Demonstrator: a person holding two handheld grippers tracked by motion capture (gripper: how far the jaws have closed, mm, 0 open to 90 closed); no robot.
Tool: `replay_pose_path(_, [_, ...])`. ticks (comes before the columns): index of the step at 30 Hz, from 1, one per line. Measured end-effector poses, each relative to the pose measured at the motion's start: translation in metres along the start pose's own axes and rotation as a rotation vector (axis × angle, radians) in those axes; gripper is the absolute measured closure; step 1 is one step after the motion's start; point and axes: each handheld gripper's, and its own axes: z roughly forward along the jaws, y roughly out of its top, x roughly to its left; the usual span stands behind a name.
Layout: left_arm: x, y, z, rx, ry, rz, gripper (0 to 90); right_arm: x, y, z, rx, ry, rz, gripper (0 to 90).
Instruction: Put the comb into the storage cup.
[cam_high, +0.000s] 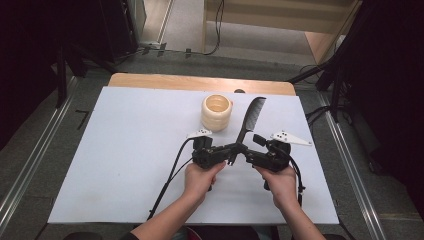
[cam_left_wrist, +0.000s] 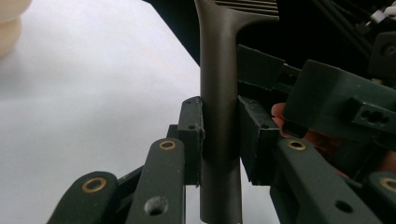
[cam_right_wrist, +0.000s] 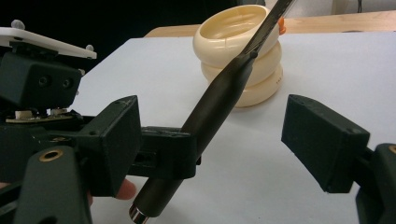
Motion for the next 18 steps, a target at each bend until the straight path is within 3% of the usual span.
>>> replay_pose_path(2, [0.001, -0.001, 0.001, -0.005, -0.006, -0.020, 73.4, -0.001, 0.001, 0.001, 0.004, 0.002, 0.007, 19.6])
replay_pose_path(13, [-0.001, -0.005, 0.005, -0.014, 0.015, 0.011, 73.3, -0.004, 0.007, 0.012, 0.031, -0.009, 0.039, 25.1])
replay_pose_path(18, [-0.001, -0.006, 0.005, -0.023, 0.012, 0.019, 73.3, -0.003, 0.008, 0.018, 0.036, -0.016, 0.029, 26.8])
